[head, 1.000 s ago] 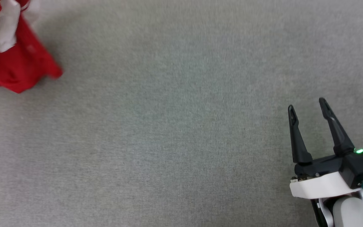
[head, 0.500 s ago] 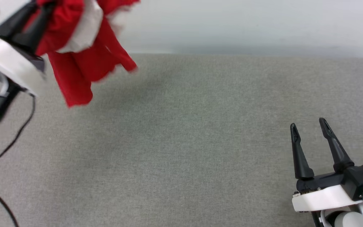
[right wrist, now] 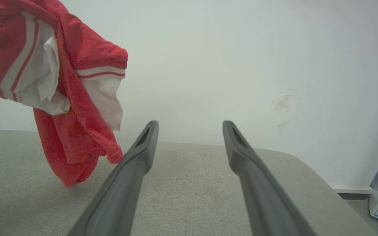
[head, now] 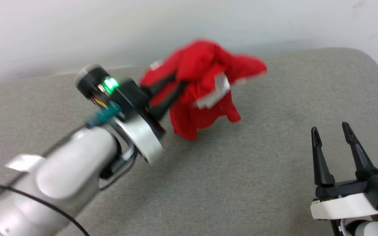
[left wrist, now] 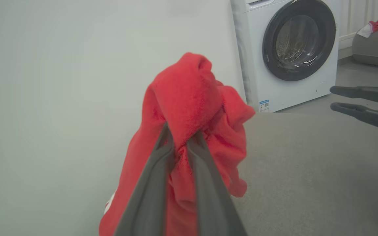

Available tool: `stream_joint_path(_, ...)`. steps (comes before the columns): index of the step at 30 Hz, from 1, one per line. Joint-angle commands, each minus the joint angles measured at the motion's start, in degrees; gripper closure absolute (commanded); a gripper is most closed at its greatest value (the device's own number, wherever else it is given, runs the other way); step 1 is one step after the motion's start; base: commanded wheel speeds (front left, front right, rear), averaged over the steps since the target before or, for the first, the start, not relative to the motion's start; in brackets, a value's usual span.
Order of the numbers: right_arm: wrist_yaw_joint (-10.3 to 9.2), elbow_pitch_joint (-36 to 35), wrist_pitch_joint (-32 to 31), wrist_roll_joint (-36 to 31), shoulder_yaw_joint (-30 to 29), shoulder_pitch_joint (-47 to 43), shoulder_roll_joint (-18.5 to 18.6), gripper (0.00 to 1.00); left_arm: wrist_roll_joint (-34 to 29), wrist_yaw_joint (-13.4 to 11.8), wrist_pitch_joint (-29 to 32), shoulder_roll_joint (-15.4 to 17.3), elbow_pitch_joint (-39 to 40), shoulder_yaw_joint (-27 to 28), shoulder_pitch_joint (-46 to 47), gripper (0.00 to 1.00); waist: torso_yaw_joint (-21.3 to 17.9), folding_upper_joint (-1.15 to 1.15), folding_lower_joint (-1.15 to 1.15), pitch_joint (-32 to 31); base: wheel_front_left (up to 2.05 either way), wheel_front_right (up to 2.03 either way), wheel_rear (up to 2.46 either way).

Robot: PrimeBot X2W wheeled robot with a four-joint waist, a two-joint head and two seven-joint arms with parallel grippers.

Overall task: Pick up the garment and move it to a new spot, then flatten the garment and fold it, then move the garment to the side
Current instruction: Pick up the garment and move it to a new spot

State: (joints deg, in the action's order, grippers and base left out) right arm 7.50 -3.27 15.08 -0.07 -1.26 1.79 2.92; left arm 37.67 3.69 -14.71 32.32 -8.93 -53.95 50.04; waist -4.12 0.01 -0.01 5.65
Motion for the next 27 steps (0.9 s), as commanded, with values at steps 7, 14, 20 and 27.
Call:
stream_joint_path(7, -0.02, -1.0, 0.1, -0.1, -0.5, -0.6, -0.1, 0.00, -5.5, 2.7, -0.5, -2.9, -5.0, -10.1, -7.6, 0.90, -3.7, -0.01, 0.01, 2.7, 0.00, 0.00, 0.00)
stream_joint_path(14, -0.03, -0.4, 0.1, -0.4, -1.4, -0.6, -0.1, 0.00, -7.2, 3.6, -0.6, -6.3, -8.3, -15.9, -11.0, 0.00, -2.5, -0.01, 0.01, 2.5, 0.00, 0.00, 0.00)
stream_joint_path(20, -0.02, 0.2, 0.1, -0.5, -1.3, -1.4, -0.1, 0.00, -6.8, 3.4, -0.6, -6.5, -5.9, -10.2, -13.9, 0.00, 0.5, -0.01, 0.01, -0.2, 0.00, 0.00, 0.00)
stream_joint_path(27, -0.02, 0.7, 0.1, -0.7, -1.7, -2.9, -0.1, 0.00, -5.0, -0.5, -0.5, -4.9, -1.5, 3.7, -20.0, 0.00, 4.9, -0.01, 0.01, -3.7, 0.00, 0.00, 0.00)
